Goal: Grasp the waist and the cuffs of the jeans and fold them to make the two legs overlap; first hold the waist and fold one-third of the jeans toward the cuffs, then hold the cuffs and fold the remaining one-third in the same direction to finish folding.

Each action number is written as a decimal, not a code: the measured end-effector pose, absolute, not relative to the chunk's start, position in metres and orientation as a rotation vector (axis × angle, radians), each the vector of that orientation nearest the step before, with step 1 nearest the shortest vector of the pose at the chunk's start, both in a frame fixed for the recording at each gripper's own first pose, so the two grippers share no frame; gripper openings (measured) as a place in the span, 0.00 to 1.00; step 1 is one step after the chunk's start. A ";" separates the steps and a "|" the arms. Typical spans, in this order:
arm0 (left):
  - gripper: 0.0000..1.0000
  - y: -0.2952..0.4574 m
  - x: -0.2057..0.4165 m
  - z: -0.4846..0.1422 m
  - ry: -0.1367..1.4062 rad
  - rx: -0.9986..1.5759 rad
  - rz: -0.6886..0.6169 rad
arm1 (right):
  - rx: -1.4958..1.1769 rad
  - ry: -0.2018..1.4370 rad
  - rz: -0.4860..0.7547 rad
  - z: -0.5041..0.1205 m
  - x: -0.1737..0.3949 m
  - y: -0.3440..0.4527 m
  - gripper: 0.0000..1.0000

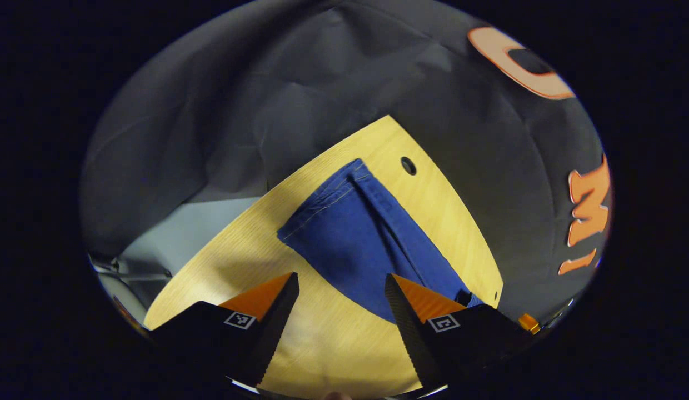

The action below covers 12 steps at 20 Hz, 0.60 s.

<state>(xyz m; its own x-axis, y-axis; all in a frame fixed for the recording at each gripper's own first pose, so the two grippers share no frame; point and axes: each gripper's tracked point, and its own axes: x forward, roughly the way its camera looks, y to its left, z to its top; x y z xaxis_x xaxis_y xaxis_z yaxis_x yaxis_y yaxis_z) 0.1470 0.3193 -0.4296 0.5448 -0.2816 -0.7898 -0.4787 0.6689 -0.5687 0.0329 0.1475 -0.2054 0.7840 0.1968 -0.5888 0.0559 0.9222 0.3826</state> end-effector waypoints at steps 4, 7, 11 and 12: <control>0.96 0.335 0.146 -0.455 1.070 -0.971 0.188 | 0.412 0.642 0.038 -0.189 0.025 0.134 0.97; 0.95 0.338 0.158 -0.458 1.047 -0.969 0.191 | 0.406 0.618 0.015 -0.178 0.021 0.124 0.98; 0.93 0.335 0.186 -0.463 1.032 -0.963 0.181 | 0.397 0.608 0.004 -0.172 0.016 0.116 0.98; 0.93 0.332 0.193 -0.463 1.025 -0.965 0.176 | 0.388 0.613 0.006 -0.173 0.014 0.115 0.98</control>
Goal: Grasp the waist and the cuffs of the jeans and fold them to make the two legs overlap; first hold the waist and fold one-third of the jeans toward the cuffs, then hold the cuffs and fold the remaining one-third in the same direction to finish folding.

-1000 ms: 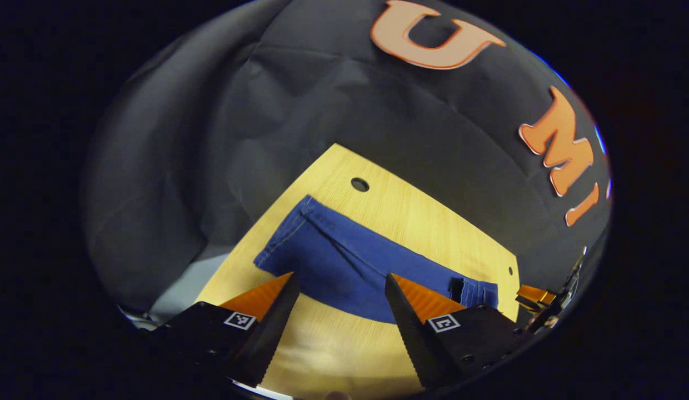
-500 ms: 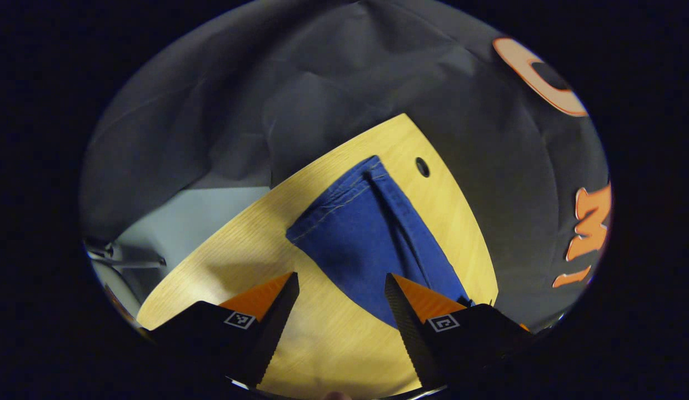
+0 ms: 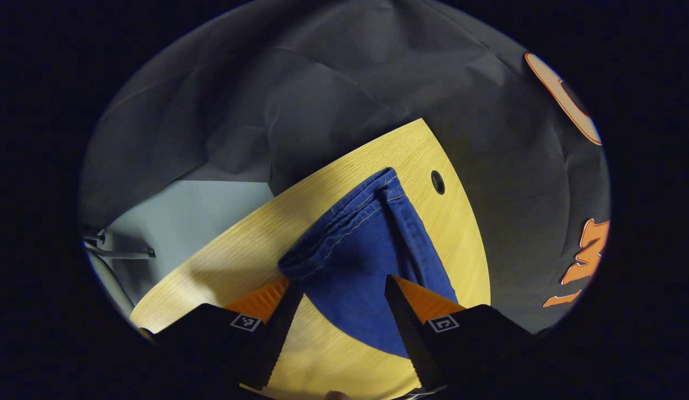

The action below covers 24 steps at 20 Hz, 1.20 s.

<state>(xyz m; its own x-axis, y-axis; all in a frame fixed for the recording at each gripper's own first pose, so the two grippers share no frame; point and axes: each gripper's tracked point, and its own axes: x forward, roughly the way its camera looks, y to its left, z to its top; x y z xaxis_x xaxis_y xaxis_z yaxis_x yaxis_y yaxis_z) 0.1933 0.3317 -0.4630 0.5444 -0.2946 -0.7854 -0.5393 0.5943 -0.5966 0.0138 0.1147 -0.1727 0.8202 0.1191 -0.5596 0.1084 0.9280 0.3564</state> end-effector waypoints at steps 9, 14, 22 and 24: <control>0.64 0.319 0.228 -0.469 0.980 -0.931 0.159 | 0.396 0.618 0.000 -0.174 0.010 0.090 0.98; 0.12 0.324 0.237 -0.486 0.930 -0.947 0.204 | 0.396 0.602 -0.022 -0.170 0.010 0.069 0.98; 0.03 0.316 0.217 -0.389 0.783 -0.779 0.114 | 0.414 0.562 0.012 -0.156 0.018 0.060 0.98; 0.03 0.304 0.217 -0.362 0.740 -0.723 0.089 | 0.419 0.554 0.027 -0.153 0.019 0.059 0.98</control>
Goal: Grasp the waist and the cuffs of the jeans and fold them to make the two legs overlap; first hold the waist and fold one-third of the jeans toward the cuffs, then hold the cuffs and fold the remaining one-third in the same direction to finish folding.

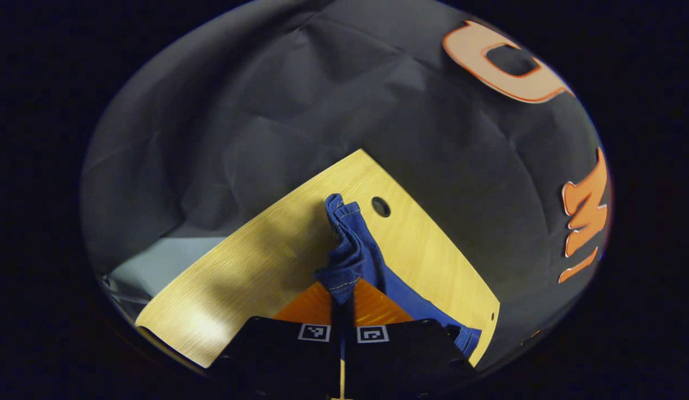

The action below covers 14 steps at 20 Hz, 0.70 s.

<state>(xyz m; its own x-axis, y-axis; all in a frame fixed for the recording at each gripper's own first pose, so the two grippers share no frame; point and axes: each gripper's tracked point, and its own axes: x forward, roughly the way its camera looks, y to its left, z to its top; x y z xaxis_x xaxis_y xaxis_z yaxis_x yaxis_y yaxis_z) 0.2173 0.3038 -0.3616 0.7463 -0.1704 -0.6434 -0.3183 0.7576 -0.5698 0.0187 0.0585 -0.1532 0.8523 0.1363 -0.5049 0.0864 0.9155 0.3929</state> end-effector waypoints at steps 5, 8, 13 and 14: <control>0.03 0.272 0.213 -0.295 0.647 -0.588 0.020 | 0.424 0.512 0.057 -0.139 0.021 0.050 0.98; 0.03 0.248 0.208 -0.260 0.602 -0.529 -0.019 | 0.414 0.485 0.070 -0.132 0.021 0.043 0.98; 0.03 0.205 0.197 -0.219 0.565 -0.466 -0.075 | 0.383 0.469 0.100 -0.128 0.016 0.036 0.98; 0.03 0.190 0.193 -0.210 0.560 -0.452 -0.095 | 0.374 0.463 0.107 -0.127 0.015 0.035 0.97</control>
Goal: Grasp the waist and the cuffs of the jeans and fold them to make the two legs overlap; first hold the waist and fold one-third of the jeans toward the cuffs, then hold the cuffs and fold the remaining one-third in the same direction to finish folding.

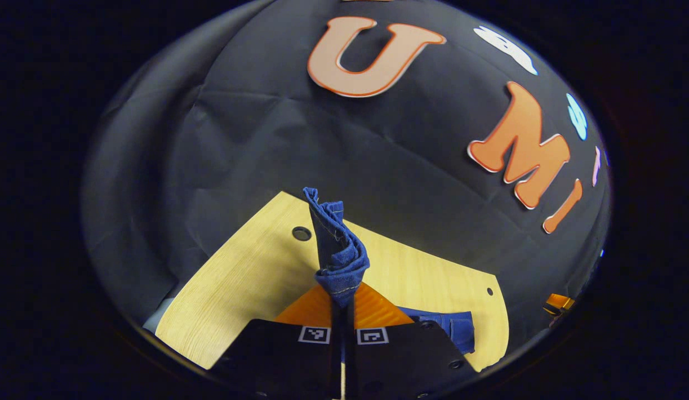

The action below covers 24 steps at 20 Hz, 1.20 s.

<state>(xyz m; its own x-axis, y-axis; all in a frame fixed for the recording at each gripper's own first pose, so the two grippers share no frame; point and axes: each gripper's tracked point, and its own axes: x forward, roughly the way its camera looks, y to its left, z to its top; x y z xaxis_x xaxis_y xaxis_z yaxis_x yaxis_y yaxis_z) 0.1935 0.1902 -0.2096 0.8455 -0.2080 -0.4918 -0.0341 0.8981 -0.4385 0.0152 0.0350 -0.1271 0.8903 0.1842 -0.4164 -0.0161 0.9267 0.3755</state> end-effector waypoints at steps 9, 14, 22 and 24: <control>0.03 0.053 0.182 -0.157 0.526 -0.339 -0.270 | 0.357 0.436 0.143 -0.123 0.007 0.012 0.98; 0.03 -0.023 0.177 -0.158 0.563 -0.268 -0.351 | 0.369 0.443 0.153 -0.130 0.007 -0.004 0.98; 0.03 -0.116 0.163 -0.190 0.650 -0.125 -0.437 | 0.387 0.459 0.144 -0.147 0.008 -0.039 0.98; 0.03 -0.131 0.161 -0.199 0.674 -0.078 -0.453 | 0.394 0.466 0.140 -0.153 0.010 -0.046 0.97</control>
<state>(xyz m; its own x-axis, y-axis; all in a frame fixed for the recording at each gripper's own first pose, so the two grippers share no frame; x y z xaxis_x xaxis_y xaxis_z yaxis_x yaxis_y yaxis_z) 0.1607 -0.1308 -0.1994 0.6883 -0.4291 -0.5849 0.3792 0.9002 -0.2141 0.0097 -0.0465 -0.1530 0.8854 0.2197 -0.4097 -0.0421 0.9156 0.3999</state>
